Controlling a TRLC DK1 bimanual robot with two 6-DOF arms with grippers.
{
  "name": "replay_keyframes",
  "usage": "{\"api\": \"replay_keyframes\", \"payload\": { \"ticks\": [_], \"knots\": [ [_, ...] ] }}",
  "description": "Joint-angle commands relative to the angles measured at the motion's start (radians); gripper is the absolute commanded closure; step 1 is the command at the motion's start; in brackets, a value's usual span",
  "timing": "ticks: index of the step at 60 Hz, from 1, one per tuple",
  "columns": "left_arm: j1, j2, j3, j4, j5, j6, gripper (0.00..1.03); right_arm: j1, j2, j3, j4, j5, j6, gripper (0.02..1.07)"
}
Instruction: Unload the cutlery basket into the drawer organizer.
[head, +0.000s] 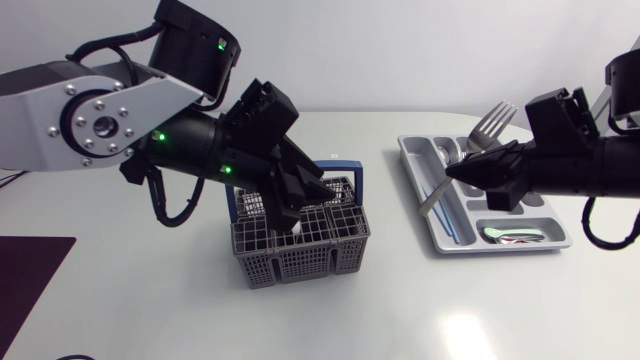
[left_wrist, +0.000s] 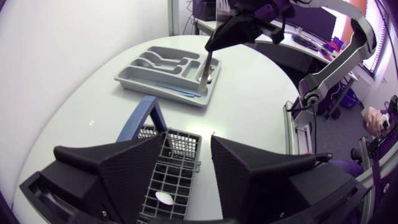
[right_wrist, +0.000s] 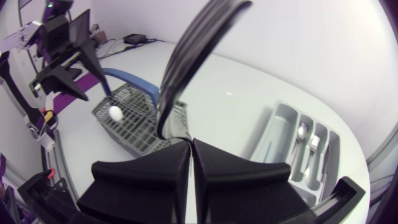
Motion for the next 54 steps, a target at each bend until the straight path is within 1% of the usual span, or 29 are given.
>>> {"api": "replay_keyframes", "payload": {
  "ticks": [1,5,14,18,24,28,35,42,47,54],
  "knots": [
    [0.007,-0.015,-0.028,0.008,-0.037,-0.012,0.28,-0.063,0.092,0.07,0.021,0.043,-0.037,1.01],
    [0.003,-0.028,-0.044,0.017,-0.081,-0.01,0.27,-0.106,0.169,0.123,0.024,0.089,-0.043,1.01],
    [0.0,-0.07,-0.083,0.026,-0.138,0.008,0.27,-0.183,0.338,0.27,0.013,0.195,-0.04,1.01],
    [0.002,-0.085,-0.098,0.028,-0.149,0.016,0.26,-0.207,0.402,0.336,0.002,0.247,-0.04,1.01],
    [0.002,-0.104,-0.117,0.029,-0.169,0.031,0.26,-0.236,0.488,0.432,-0.031,0.296,-0.037,1.01],
    [0.003,-0.114,-0.127,0.029,-0.17,0.037,0.26,-0.242,0.543,0.478,-0.033,0.362,-0.035,1.01],
    [0.003,-0.128,-0.146,0.031,-0.186,0.053,0.25,-0.267,0.649,0.547,-0.047,0.407,-0.034,1.01],
    [0.005,-0.142,-0.164,0.034,-0.198,0.065,0.23,-0.287,0.736,0.594,-0.048,0.436,-0.026,1.01],
    [0.003,-0.151,-0.175,0.037,-0.216,0.08,0.23,-0.299,0.795,0.631,-0.051,0.447,-0.025,1.01],
    [0.003,-0.165,-0.186,0.037,-0.218,0.085,0.23,-0.308,0.876,0.688,-0.054,0.462,-0.016,1.01]
  ]
}}
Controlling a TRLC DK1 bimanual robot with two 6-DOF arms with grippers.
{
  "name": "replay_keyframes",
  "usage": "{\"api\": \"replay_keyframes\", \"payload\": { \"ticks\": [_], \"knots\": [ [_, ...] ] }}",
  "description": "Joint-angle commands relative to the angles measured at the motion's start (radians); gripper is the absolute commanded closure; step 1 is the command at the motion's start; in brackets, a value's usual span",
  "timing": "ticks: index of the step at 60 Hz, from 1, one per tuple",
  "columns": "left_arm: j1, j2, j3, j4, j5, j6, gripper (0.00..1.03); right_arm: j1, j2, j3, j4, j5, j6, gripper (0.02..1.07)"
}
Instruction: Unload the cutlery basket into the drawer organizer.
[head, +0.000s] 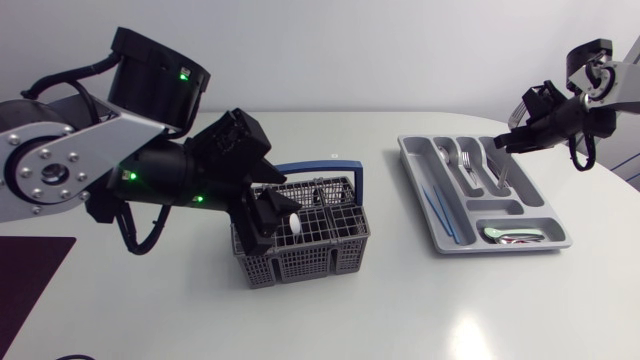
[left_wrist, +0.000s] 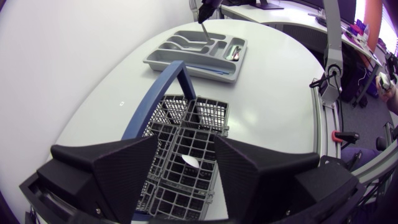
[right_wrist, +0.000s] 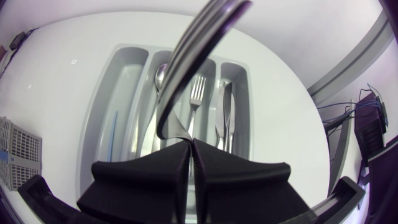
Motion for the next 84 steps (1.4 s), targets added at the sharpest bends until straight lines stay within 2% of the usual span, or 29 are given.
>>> {"api": "replay_keyframes", "payload": {
  "ticks": [1,16,51,62,64,69,75,80,84],
  "knots": [
    [0.001,-0.025,-0.027,0.01,-0.005,0.028,0.23,-0.01,0.067,0.065,-0.012,0.011,0.011,1.01],
    [0.0,-0.03,-0.038,0.01,-0.011,0.029,0.23,0.0,0.225,0.186,-0.039,0.022,0.054,1.01],
    [-0.014,-0.041,-0.041,0.008,-0.028,0.023,0.23,0.069,0.502,0.41,-0.034,0.223,0.137,1.01],
    [-0.014,-0.044,-0.043,0.008,-0.033,0.023,0.23,0.087,0.536,0.418,-0.019,0.26,0.138,0.99],
    [-0.014,-0.045,-0.043,0.008,-0.033,0.023,0.23,0.093,0.536,0.415,-0.02,0.263,0.14,0.95],
    [-0.016,-0.05,-0.043,0.008,-0.034,0.023,0.23,0.107,0.51,0.384,-0.011,0.261,0.141,0.65],
    [-0.016,-0.053,-0.043,0.007,-0.036,0.023,0.23,0.115,0.45,0.333,0.007,0.261,0.143,0.43],
    [-0.017,-0.054,-0.043,0.007,-0.039,0.023,0.23,0.115,0.393,0.295,0.026,0.261,0.141,0.29],
    [-0.019,-0.056,-0.043,0.007,-0.043,0.025,0.23,0.111,0.343,0.255,0.047,0.26,0.137,0.24]
  ]
}}
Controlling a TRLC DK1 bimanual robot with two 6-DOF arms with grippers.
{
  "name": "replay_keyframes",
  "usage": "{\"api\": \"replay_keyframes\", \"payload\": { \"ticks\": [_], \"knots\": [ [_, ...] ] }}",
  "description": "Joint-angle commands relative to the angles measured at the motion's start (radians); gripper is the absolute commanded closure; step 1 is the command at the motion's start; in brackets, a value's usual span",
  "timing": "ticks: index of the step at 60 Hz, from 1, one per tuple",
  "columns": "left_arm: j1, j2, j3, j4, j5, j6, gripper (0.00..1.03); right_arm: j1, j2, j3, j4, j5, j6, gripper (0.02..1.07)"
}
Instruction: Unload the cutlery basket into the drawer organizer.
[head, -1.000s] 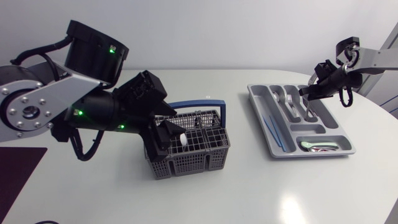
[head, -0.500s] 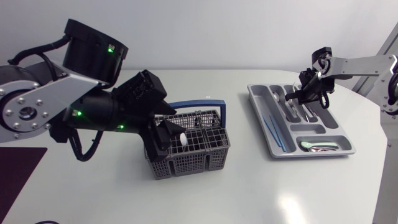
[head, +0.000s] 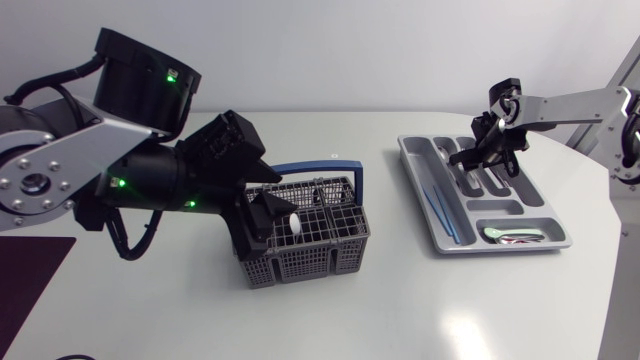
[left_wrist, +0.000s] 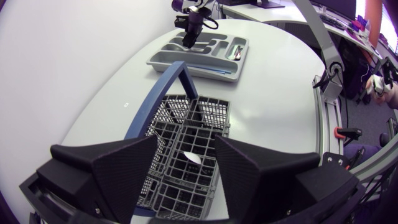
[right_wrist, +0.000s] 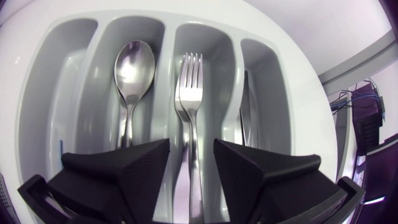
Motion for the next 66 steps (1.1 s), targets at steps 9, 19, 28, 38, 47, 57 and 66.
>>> {"api": "replay_keyframes", "payload": {
  "ticks": [9,19,28,38,47,57,66],
  "knots": [
    [-0.019,-0.019,-0.018,0.004,-0.026,0.01,0.23,-0.006,-0.19,-0.143,0.056,-0.025,0.012,0.23],
    [-0.039,-0.036,-0.034,0.006,-0.063,0.05,0.21,0.009,-0.378,-0.328,0.115,-0.109,-0.014,0.23],
    [-0.064,-0.049,-0.063,0.01,-0.091,0.108,0.17,0.052,-0.568,-0.531,0.176,-0.189,-0.06,0.23],
    [-0.085,-0.019,-0.035,-0.009,-0.106,0.076,0.17,0.095,-0.727,-0.686,0.187,-0.241,-0.069,0.23],
    [-0.081,0.063,0.055,-0.094,-0.094,-0.039,0.17,0.127,-0.829,-0.781,0.187,-0.261,-0.065,0.23],
    [-0.067,0.14,0.157,-0.2,-0.077,-0.206,0.17,0.155,-0.913,-0.871,0.193,-0.275,-0.058,0.23],
    [-0.056,0.194,0.19,-0.238,-0.077,-0.298,0.17,0.166,-0.97,-0.929,0.197,-0.284,-0.048,0.23]
  ]
}}
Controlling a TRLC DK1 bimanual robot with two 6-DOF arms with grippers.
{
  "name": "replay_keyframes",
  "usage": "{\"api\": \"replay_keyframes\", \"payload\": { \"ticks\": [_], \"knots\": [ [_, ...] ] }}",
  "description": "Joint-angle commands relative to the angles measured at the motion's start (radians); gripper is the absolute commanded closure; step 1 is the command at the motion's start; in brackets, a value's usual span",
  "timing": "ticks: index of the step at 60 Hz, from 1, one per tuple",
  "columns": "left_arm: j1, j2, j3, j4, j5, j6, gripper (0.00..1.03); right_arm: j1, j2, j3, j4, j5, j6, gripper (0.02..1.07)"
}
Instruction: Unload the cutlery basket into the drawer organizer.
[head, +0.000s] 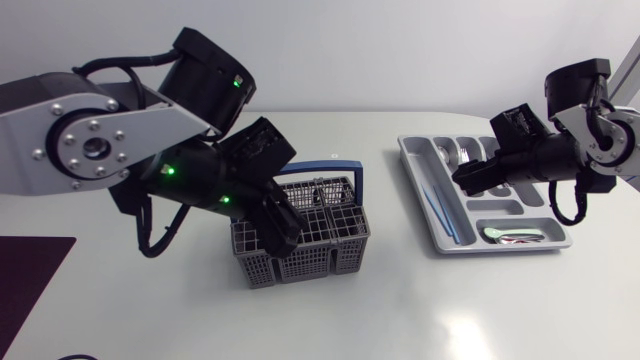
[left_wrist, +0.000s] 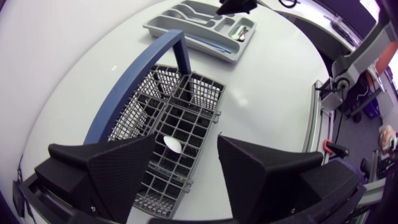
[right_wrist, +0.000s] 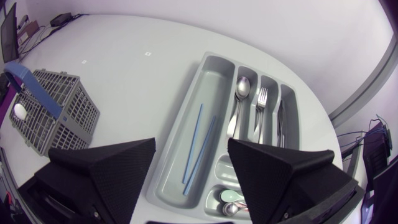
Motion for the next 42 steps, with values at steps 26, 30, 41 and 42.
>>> {"api": "replay_keyframes", "payload": {
  "ticks": [26,30,41,42],
  "knots": [
    [0.093,0.121,0.047,-0.027,0.001,-0.24,0.18,0.124,-0.121,-0.141,0.037,-0.013,0.052,0.23],
    [0.098,0.129,0.05,-0.023,0.001,-0.245,0.18,0.146,-0.136,-0.15,0.04,-0.014,0.053,0.23],
    [0.109,0.156,0.068,-0.009,-0.006,-0.245,0.18,0.201,-0.133,-0.188,0.07,-0.005,0.076,0.23],
    [0.113,0.158,0.071,-0.004,-0.006,-0.244,0.18,0.204,-0.132,-0.191,0.074,-0.002,0.076,0.23]
  ]
}}
